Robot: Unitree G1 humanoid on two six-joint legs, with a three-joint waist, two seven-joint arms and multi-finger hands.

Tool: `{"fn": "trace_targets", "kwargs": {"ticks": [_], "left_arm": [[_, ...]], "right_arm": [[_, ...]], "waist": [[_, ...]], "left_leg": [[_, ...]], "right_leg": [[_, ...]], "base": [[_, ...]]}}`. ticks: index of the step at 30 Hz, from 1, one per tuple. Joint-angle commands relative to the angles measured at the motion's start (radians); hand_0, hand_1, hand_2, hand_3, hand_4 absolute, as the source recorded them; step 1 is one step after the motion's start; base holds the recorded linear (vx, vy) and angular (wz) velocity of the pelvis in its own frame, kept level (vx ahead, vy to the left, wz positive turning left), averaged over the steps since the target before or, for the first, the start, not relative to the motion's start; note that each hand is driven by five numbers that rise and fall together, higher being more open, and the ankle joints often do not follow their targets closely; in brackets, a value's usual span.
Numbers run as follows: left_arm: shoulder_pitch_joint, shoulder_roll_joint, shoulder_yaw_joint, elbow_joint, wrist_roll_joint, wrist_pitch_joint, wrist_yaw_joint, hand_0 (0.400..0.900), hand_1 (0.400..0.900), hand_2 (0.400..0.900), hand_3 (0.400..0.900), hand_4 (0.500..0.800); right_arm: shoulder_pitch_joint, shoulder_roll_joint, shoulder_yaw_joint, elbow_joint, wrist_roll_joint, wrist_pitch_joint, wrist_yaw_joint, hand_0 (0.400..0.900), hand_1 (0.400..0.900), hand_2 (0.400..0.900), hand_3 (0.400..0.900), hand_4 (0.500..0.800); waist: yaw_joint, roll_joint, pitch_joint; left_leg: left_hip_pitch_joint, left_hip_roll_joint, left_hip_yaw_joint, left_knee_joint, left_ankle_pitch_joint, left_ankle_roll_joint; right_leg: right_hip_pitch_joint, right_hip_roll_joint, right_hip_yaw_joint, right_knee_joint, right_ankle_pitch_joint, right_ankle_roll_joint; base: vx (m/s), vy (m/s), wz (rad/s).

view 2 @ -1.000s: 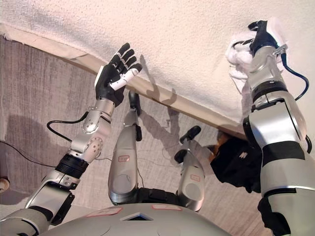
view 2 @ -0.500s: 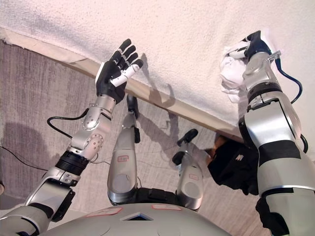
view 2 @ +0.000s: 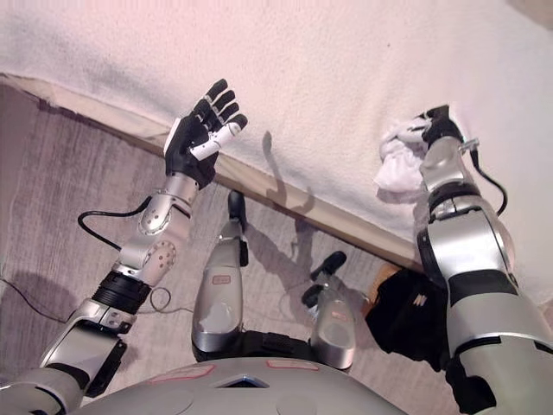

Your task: Put the clothes on the bed into the basket.

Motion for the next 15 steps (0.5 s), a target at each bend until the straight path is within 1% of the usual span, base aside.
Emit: {"fn": "trace_targets", "kwargs": {"ticks": [1, 2, 3, 4, 5, 6, 7, 8, 10, 11, 12, 15], "left_arm": [[0.053, -0.018, 0.057, -0.054, 0.028, -0.043, -0.032, 0.900, 0.900, 0.900, 0.900, 0.800], [0.060, -0.018, 0.071, -0.057, 0.033, -0.039, -0.034, 0.900, 0.900, 0.900, 0.900, 0.800], [0.076, -0.015, 0.093, -0.055, 0.035, -0.033, -0.031, 0.900, 0.900, 0.900, 0.900, 0.800], [0.085, -0.015, 0.108, -0.056, 0.039, -0.027, -0.032, 0.900, 0.900, 0.900, 0.900, 0.800], [0.090, -0.017, 0.122, -0.056, 0.038, -0.026, -0.028, 0.900, 0.900, 0.900, 0.900, 0.800], [0.092, -0.017, 0.121, -0.057, 0.038, -0.026, -0.028, 0.900, 0.900, 0.900, 0.900, 0.800], [0.104, -0.020, 0.144, -0.057, 0.037, -0.019, -0.029, 0.900, 0.900, 0.900, 0.900, 0.800], [0.106, -0.020, 0.143, -0.058, 0.037, -0.019, -0.029, 0.900, 0.900, 0.900, 0.900, 0.800], [0.113, -0.026, 0.164, -0.043, 0.040, -0.013, -0.037, 0.900, 0.900, 0.900, 0.900, 0.800], [0.114, -0.026, 0.163, -0.043, 0.040, -0.013, -0.037, 0.900, 0.900, 0.900, 0.900, 0.800], [0.121, -0.032, 0.168, -0.037, 0.045, -0.003, -0.047, 0.900, 0.900, 0.900, 0.900, 0.800], [0.126, -0.040, 0.168, -0.029, 0.052, 0.007, -0.063, 0.900, 0.900, 0.900, 0.900, 0.800]], "right_arm": [[0.155, -0.056, 0.012, -0.076, 0.017, 0.005, -0.037, 0.400, 0.400, 0.400, 0.400, 0.500], [0.193, -0.044, -0.002, -0.101, 0.013, 0.001, -0.040, 0.400, 0.400, 0.400, 0.400, 0.500], [0.220, -0.058, -0.016, -0.133, 0.011, 0.008, -0.027, 0.400, 0.400, 0.400, 0.400, 0.500], [0.248, -0.053, -0.020, -0.159, -0.001, 0.012, -0.025, 0.400, 0.400, 0.400, 0.400, 0.500], [0.273, -0.053, -0.039, -0.156, -0.001, 0.019, -0.024, 0.400, 0.400, 0.400, 0.400, 0.500], [0.276, -0.053, -0.040, -0.157, -0.002, 0.019, -0.024, 0.400, 0.400, 0.400, 0.400, 0.500], [0.311, -0.045, -0.052, -0.158, -0.013, 0.031, -0.017, 0.400, 0.400, 0.400, 0.400, 0.500], [0.313, -0.044, -0.053, -0.160, -0.014, 0.032, -0.017, 0.400, 0.400, 0.400, 0.400, 0.500], [0.403, -0.051, -0.092, -0.144, -0.016, 0.037, 0.001, 0.400, 0.400, 0.400, 0.400, 0.500], [0.406, -0.052, -0.093, -0.146, -0.017, 0.037, 0.001, 0.400, 0.400, 0.400, 0.400, 0.500], [0.456, -0.055, -0.116, -0.135, -0.020, 0.041, 0.014, 0.400, 0.400, 0.400, 0.400, 0.500], [0.534, -0.057, -0.151, -0.111, -0.017, 0.043, 0.036, 0.400, 0.400, 0.400, 0.400, 0.500]], "waist": [[-0.043, -0.015, -0.151], [-0.053, -0.015, -0.161], [-0.064, -0.020, -0.171], [-0.073, -0.022, -0.179], [-0.081, -0.025, -0.188], [-0.077, -0.026, -0.188], [-0.087, -0.027, -0.202], [-0.084, -0.028, -0.202], [-0.109, -0.028, -0.224], [-0.107, -0.027, -0.223], [-0.126, -0.026, -0.241], [-0.149, -0.025, -0.268]], "left_leg": [[0.058, 0.041, -0.001, 0.015, -0.057, -0.058], [0.080, 0.045, 0.020, 0.007, -0.057, -0.059], [0.097, 0.050, 0.038, 0.002, -0.056, -0.061], [0.117, 0.058, 0.059, -0.003, -0.057, -0.062], [0.137, 0.068, 0.083, -0.007, -0.060, -0.064], [0.142, 0.068, 0.088, -0.009, -0.060, -0.065], [0.164, 0.079, 0.113, -0.003, -0.068, -0.066], [0.167, 0.079, 0.117, -0.004, -0.068, -0.066], [0.199, 0.091, 0.135, 0.007, -0.075, -0.069], [0.201, 0.091, 0.136, 0.006, -0.075, -0.069], [0.225, 0.097, 0.145, -0.003, -0.074, -0.071], [0.259, 0.102, 0.167, -0.031, -0.067, -0.075]], "right_leg": [[0.102, 0.009, 0.008, 0.003, 0.012, 0.091], [0.104, 0.008, 0.015, -0.004, 0.020, 0.094], [0.103, 0.007, 0.027, -0.010, 0.025, 0.095], [0.101, 0.006, 0.037, -0.010, 0.026, 0.096], [0.100, 0.005, 0.045, -0.010, 0.027, 0.097], [0.100, 0.005, 0.048, -0.010, 0.027, 0.097], [0.104, 0.003, 0.060, -0.010, 0.030, 0.099], [0.104, 0.002, 0.063, -0.010, 0.030, 0.099], [0.126, 0.002, 0.073, -0.010, 0.028, 0.095], [0.128, 0.002, 0.074, -0.010, 0.028, 0.095], [0.145, 0.003, 0.075, -0.010, 0.024, 0.096], [0.158, 0.005, 0.080, -0.010, 0.018, 0.098]], "base": [[-0.03, 0.027, -0.50], [-0.03, 0.041, -0.57], [-0.04, 0.046, -0.62], [-0.03, 0.031, -0.66], [-0.02, 0.014, -0.50], [-0.02, 0.008, -0.58], [0.00, 0.007, -0.36], [0.00, 0.005, -0.46], [0.04, -0.005, -0.24], [0.08, -0.009, -0.15], [0.05, -0.009, -0.10], [0.05, -0.009, -0.12]]}}
